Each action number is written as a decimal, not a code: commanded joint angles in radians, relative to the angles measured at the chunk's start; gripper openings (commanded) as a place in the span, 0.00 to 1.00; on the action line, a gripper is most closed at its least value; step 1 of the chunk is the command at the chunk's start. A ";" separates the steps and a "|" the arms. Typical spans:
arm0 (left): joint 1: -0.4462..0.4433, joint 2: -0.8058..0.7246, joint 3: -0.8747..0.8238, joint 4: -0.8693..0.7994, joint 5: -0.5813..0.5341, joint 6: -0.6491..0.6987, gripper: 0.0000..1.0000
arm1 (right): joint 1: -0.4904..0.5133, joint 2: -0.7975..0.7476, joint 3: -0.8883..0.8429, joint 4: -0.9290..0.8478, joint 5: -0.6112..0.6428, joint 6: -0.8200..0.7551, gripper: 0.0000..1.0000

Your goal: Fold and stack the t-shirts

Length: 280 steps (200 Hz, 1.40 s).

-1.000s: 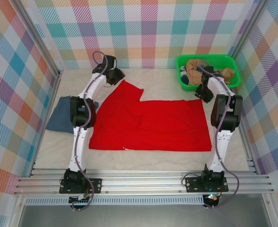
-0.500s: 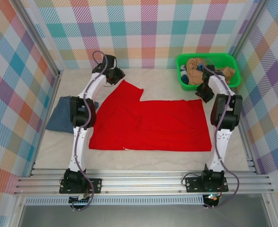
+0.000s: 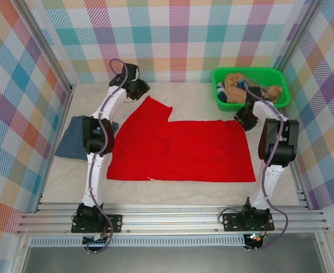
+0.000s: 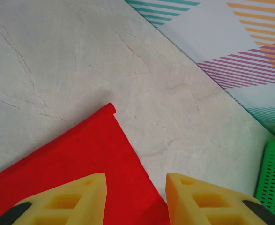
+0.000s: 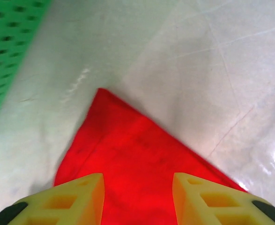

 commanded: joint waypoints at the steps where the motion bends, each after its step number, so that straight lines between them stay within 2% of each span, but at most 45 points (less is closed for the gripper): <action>1: 0.005 -0.032 0.026 -0.026 0.006 0.010 0.39 | 0.005 -0.078 -0.048 0.068 -0.030 -0.011 0.42; 29: 0.005 0.040 0.081 0.006 0.023 0.026 0.42 | 0.002 -0.108 -0.152 0.134 -0.039 0.032 0.41; 47: -0.002 0.117 0.186 -0.019 -0.033 0.080 0.43 | -0.017 -0.113 -0.188 0.144 -0.071 0.086 0.42; 64: -0.010 0.158 0.199 0.014 -0.025 0.109 0.43 | -0.041 -0.117 -0.213 0.161 -0.104 0.113 0.42; 79: -0.017 0.162 0.217 -0.058 -0.022 0.106 0.43 | -0.044 -0.120 -0.190 0.115 -0.131 0.107 0.33; 96: -0.045 0.081 0.194 -0.215 -0.078 0.094 0.40 | -0.023 -0.152 -0.158 -0.012 -0.112 0.079 0.34; 107: -0.072 -0.044 0.070 -0.279 -0.129 0.085 0.39 | -0.018 -0.217 -0.188 -0.083 -0.094 0.088 0.36; 127: -0.115 -0.393 -0.432 -0.161 -0.107 0.011 0.41 | -0.016 -0.351 -0.299 -0.200 -0.105 0.124 0.40; 139: -0.125 -0.553 -0.635 -0.202 -0.116 -0.014 0.41 | -0.006 -0.413 -0.370 -0.275 -0.142 0.140 0.39; 152: -0.125 -0.679 -0.835 -0.238 -0.062 -0.040 0.40 | 0.010 -0.487 -0.464 -0.319 -0.182 0.165 0.34; 170: -0.149 -0.791 -1.081 -0.184 0.026 -0.103 0.40 | 0.021 -0.583 -0.600 -0.323 -0.236 0.199 0.31; 197: -0.202 -0.786 -1.245 -0.061 0.021 -0.128 0.37 | 0.044 -0.569 -0.711 -0.228 -0.288 0.197 0.30; 220: -0.220 -0.707 -1.292 -0.027 -0.047 -0.116 0.35 | 0.057 -0.483 -0.708 -0.214 -0.219 0.171 0.29; 239: -0.229 -0.699 -1.362 -0.038 -0.065 -0.133 0.33 | 0.057 -0.459 -0.709 -0.300 -0.164 0.192 0.28; 263: -0.279 -0.797 -1.451 -0.083 -0.097 -0.152 0.33 | 0.058 -0.507 -0.750 -0.455 -0.124 0.261 0.25; 280: -0.321 -0.858 -1.500 -0.108 -0.098 -0.174 0.34 | 0.058 -0.561 -0.808 -0.494 -0.146 0.290 0.26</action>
